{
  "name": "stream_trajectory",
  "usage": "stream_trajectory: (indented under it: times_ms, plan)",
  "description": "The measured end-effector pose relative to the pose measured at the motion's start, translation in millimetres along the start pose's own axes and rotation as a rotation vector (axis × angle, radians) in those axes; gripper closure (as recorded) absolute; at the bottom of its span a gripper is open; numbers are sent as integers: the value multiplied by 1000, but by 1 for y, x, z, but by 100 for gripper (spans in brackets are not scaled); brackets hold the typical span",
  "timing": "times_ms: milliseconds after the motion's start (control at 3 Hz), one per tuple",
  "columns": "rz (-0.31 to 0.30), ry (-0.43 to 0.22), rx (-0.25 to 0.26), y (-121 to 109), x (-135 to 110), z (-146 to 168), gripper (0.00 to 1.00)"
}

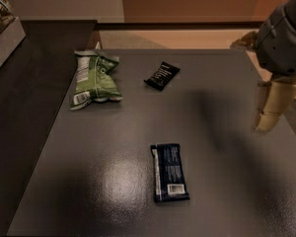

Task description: Pick rxbar blueberry

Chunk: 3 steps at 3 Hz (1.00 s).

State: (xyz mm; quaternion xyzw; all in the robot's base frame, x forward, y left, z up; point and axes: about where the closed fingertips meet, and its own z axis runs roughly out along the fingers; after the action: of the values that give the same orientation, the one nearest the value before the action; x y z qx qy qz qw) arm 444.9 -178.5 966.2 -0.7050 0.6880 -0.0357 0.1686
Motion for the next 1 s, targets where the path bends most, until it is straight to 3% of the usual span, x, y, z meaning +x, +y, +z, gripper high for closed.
stream_trajectory:
  times_ms: [333, 1000]
  plan:
    - [-287, -36, -44, 11, -36, 18, 0]
    - [-755, -24, -137, 38, -71, 43, 0]
